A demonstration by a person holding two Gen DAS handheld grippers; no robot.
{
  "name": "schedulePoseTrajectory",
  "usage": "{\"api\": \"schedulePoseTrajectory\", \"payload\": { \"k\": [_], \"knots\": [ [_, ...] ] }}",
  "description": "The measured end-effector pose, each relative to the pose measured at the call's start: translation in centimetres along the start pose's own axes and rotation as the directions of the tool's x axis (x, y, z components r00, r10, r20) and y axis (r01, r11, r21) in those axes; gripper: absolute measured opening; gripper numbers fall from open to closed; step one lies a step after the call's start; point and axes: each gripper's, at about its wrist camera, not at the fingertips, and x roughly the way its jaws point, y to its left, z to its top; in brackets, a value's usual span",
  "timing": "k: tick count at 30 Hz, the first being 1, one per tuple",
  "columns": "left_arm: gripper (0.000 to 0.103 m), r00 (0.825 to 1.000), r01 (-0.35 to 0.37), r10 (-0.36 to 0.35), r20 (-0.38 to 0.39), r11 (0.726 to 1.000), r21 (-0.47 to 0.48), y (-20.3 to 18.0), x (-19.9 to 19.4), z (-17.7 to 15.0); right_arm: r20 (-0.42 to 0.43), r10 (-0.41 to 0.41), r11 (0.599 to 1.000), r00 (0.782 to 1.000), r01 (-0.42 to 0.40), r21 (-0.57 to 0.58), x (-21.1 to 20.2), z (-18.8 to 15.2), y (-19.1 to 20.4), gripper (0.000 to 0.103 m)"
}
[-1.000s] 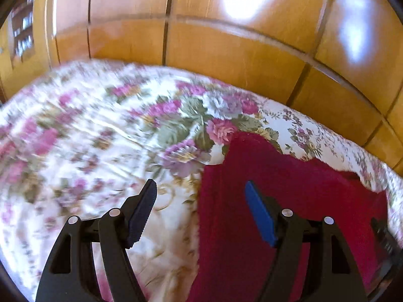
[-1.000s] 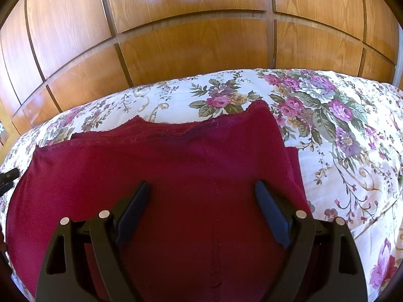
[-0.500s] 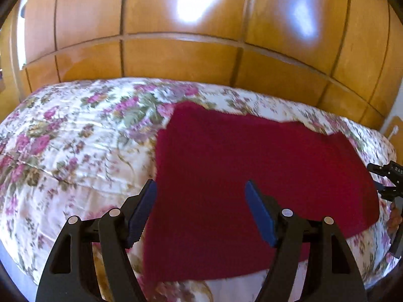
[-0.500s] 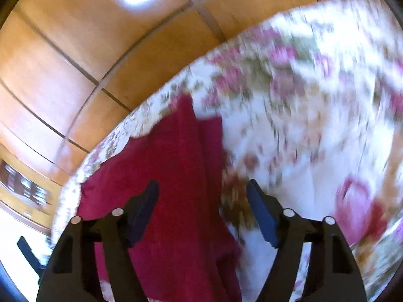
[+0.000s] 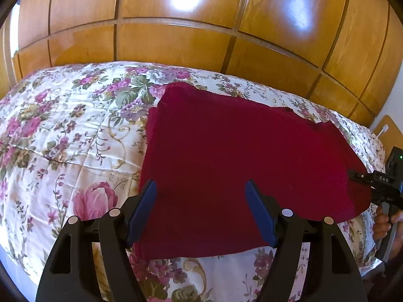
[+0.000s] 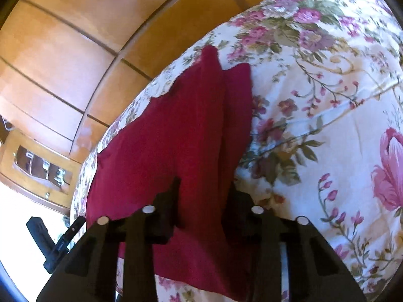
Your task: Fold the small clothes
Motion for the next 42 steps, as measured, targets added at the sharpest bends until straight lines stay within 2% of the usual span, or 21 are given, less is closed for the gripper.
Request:
{"api": "schedulePoseTrajectory", "payload": {
  "k": [3, 6, 9, 13, 20, 25, 29, 32, 34, 38, 39, 40, 42],
  "knots": [
    [0.072, 0.999, 0.048, -0.048, -0.001, 0.999, -0.012, 0.2, -0.2, 0.2, 0.016, 0.001, 1.000, 1.000, -0.001, -0.029, -0.6, 0.3, 1.7, 0.028],
    [0.071, 0.996, 0.091, -0.091, -0.022, 0.996, -0.003, 0.4, 0.2, 0.5, 0.037, 0.043, 0.998, 0.998, -0.041, -0.053, -1.4, 0.8, 3.9, 0.027],
    [0.068, 0.993, 0.107, -0.107, -0.052, 0.994, -0.015, 1.0, 1.1, 0.5, 0.050, 0.082, 0.992, 0.995, -0.077, -0.101, -2.3, 1.2, 6.9, 0.026],
    [0.068, 0.984, 0.167, -0.170, -0.058, 0.985, -0.052, 2.1, 1.6, 0.5, 0.043, 0.084, 0.982, 0.996, -0.076, -0.173, -1.7, 1.5, 11.8, 0.025],
    [0.065, 0.963, 0.255, -0.263, -0.056, 0.960, -0.113, 3.7, 2.0, 0.7, -0.027, 0.092, 0.948, 0.995, -0.096, -0.303, 2.7, 0.1, 21.1, 0.024],
    [0.062, 0.952, 0.290, -0.300, -0.051, 0.945, -0.149, 4.6, 1.8, 0.7, -0.126, 0.024, 0.906, 0.992, -0.075, -0.418, 8.5, -3.1, 26.6, 0.023],
    [0.062, 0.935, 0.341, -0.355, -0.022, 0.912, -0.229, 6.8, 0.4, 1.0, -0.169, -0.007, 0.887, 0.986, -0.072, -0.456, 10.8, -5.5, 28.2, 0.023],
    [0.062, 0.930, 0.355, -0.367, -0.009, 0.906, -0.231, 8.0, -0.2, 1.1, -0.141, 0.031, 0.886, 0.990, -0.092, -0.455, 9.9, -5.9, 29.1, 0.023],
    [0.062, 0.934, 0.341, -0.356, -0.027, 0.912, -0.228, 8.3, 0.1, 1.0, -0.142, 0.044, 0.881, 0.989, -0.106, -0.462, 9.8, -6.4, 29.7, 0.023],
    [0.060, 0.933, 0.334, -0.358, -0.026, 0.893, -0.301, 9.9, 0.4, 0.9, -0.207, -0.014, 0.843, 0.978, -0.100, -0.528, 12.6, -8.1, 30.3, 0.025],
    [0.060, 0.934, 0.335, -0.356, -0.007, 0.885, -0.323, 10.6, -0.1, 1.0, -0.228, -0.020, 0.831, 0.974, -0.111, -0.546, 13.3, -8.7, 30.3, 0.028],
    [0.060, 0.934, 0.337, -0.356, 0.004, 0.880, -0.335, 11.1, -0.3, 1.1, -0.249, -0.009, 0.822, 0.968, -0.134, -0.553, 13.8, -9.3, 30.1, 0.037],
    [0.060, 0.932, 0.347, -0.361, 0.031, 0.863, -0.367, 12.4, -1.2, 1.6, -0.297, 0.076, 0.834, 0.952, -0.224, -0.504, 14.0, -9.8, 29.6, 0.042]
  ]
}}
